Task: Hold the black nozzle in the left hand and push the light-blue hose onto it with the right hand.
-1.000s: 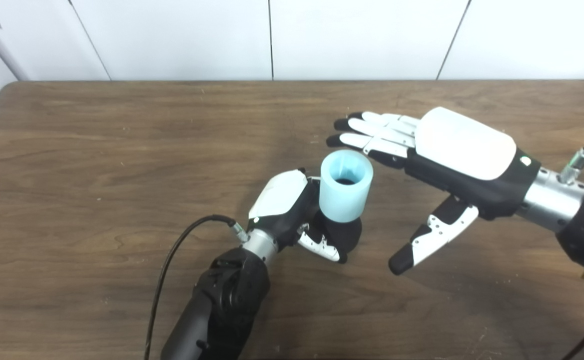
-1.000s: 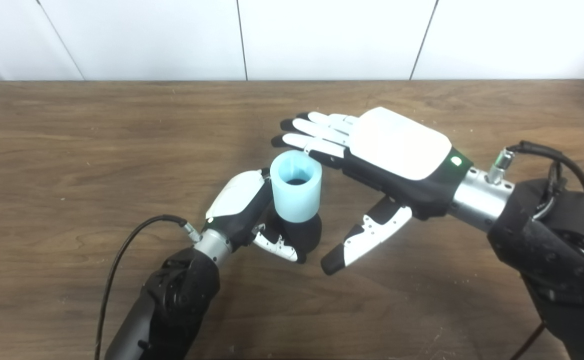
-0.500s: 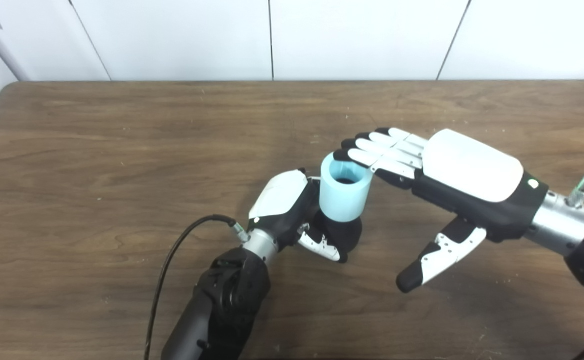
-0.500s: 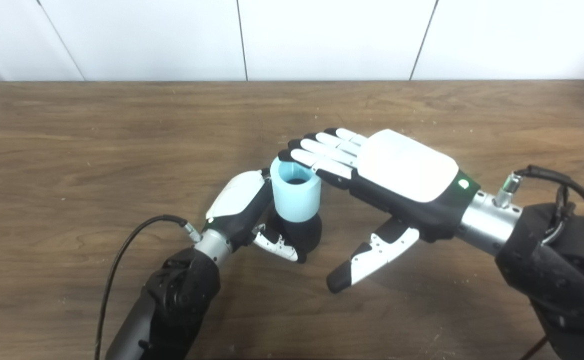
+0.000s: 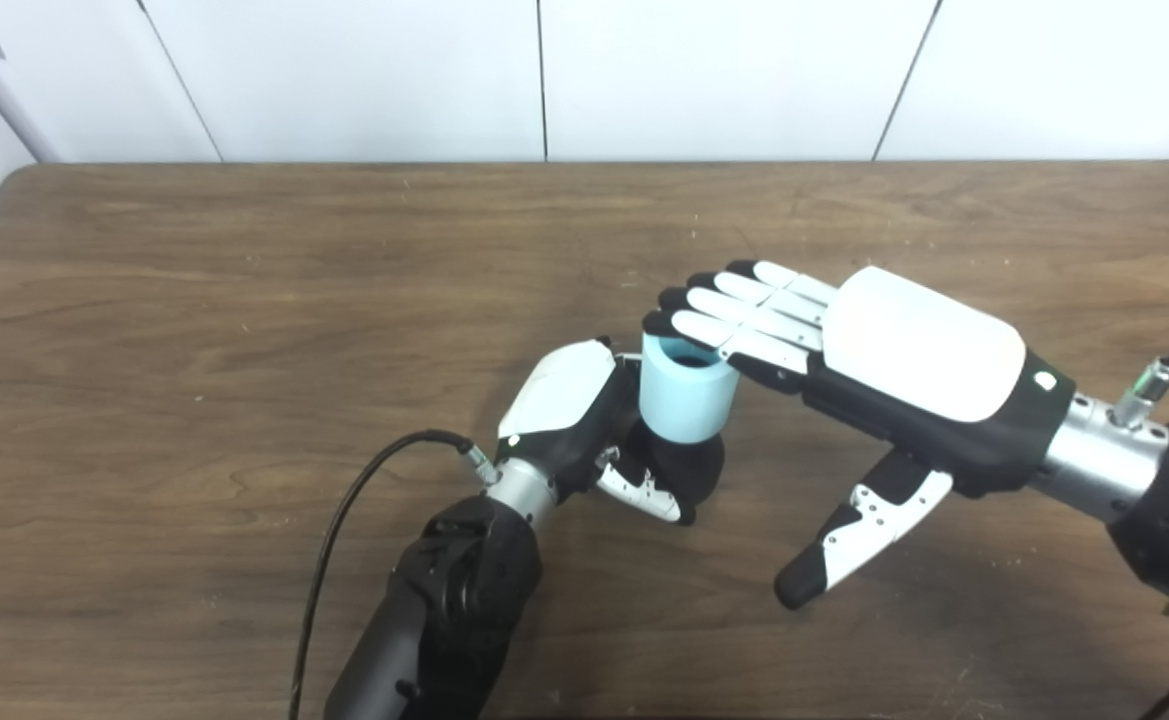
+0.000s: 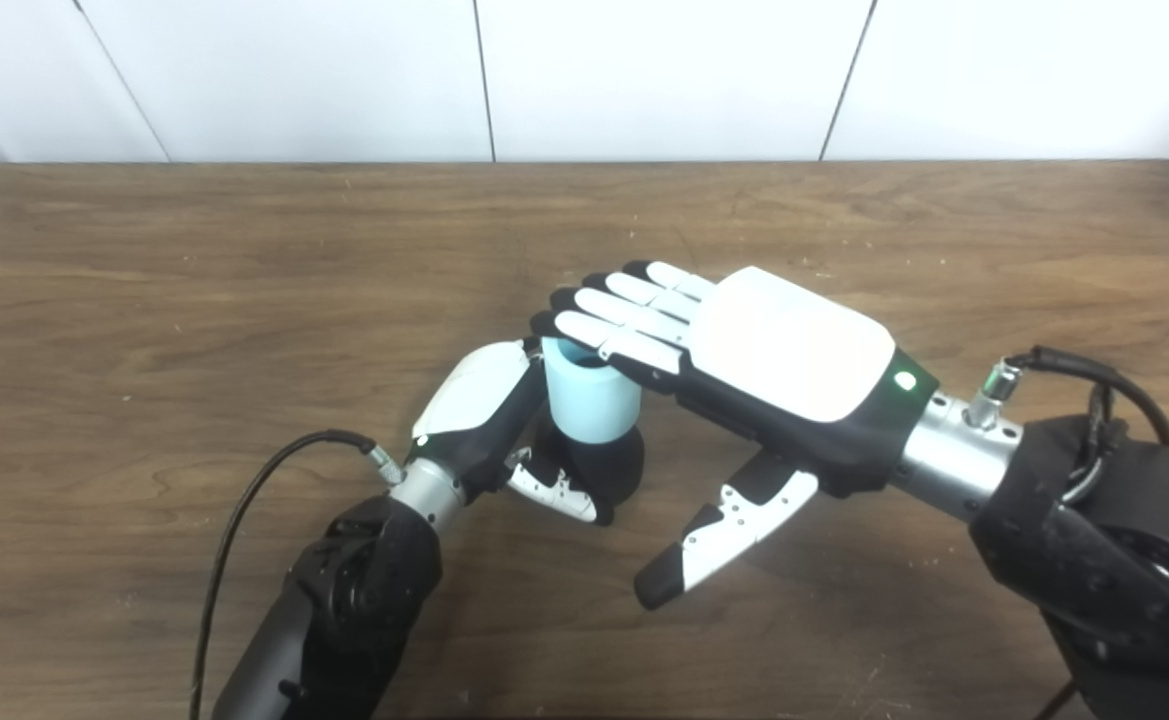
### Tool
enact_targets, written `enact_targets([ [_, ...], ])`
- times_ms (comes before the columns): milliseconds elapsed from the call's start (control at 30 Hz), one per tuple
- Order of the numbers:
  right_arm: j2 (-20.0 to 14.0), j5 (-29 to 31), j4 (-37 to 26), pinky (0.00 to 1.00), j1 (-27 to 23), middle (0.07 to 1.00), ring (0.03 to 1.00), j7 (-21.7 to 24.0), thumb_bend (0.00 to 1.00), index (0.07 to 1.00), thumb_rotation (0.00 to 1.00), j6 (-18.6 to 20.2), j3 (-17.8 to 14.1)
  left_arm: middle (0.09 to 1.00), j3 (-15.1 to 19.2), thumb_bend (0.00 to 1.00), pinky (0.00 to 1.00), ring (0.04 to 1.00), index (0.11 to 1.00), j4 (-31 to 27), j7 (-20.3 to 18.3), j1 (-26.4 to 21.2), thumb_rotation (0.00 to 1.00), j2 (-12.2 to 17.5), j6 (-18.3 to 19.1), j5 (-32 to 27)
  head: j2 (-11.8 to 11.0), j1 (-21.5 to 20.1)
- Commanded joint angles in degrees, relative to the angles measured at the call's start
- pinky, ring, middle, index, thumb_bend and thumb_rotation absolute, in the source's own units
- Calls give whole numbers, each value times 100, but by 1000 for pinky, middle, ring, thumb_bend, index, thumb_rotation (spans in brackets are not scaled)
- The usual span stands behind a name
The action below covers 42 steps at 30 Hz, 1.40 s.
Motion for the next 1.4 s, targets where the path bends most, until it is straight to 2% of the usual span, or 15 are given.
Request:
enact_targets([
  [0,-10,-56,13,1000,-184,1000,1000,-194,672,1000,1000,-173,-43,496,-152,523,1000,723,480,414,-596,384,0,187,366,-7,3,6],
  [267,111,-178,220,1000,-179,1000,1000,-301,672,1000,1000,-370,-44,496,-119,523,1000,742,485,406,-580,421,0,162,369,14,2,4],
  [400,158,-278,332,1000,-90,1000,1000,-350,672,1000,1000,-477,-12,545,-89,514,1000,736,449,374,-586,433,0,139,368,-36,13,0],
  [600,171,-372,401,1000,-5,1000,1000,-339,675,1000,1000,-494,-27,530,-98,518,1000,696,454,393,-591,400,0,157,371,-138,33,0],
  [867,217,-459,344,1000,196,1000,1000,-310,675,1000,1000,-511,50,534,-73,517,1000,698,452,379,-646,399,0,175,368,-128,60,16],
  [967,241,-555,335,1000,335,1000,1000,-291,674,1000,1000,-559,139,500,-70,522,1000,720,480,352,-673,399,0,191,369,-98,60,-9],
  [1067,279,-588,312,1000,392,1000,1000,-229,674,1000,1000,-481,217,496,-56,522,1000,723,484,346,-711,384,0,200,372,-64,66,0],
  [1167,320,-626,251,1000,401,1000,1000,-147,674,1000,1000,-383,296,543,-58,515,1000,723,449,325,-751,372,0,209,374,-21,63,1],
  [1367,300,-555,150,1000,228,1000,1000,-54,675,1000,1000,-214,312,531,-69,518,1000,719,456,292,-814,385,0,201,373,40,67,-2],
])
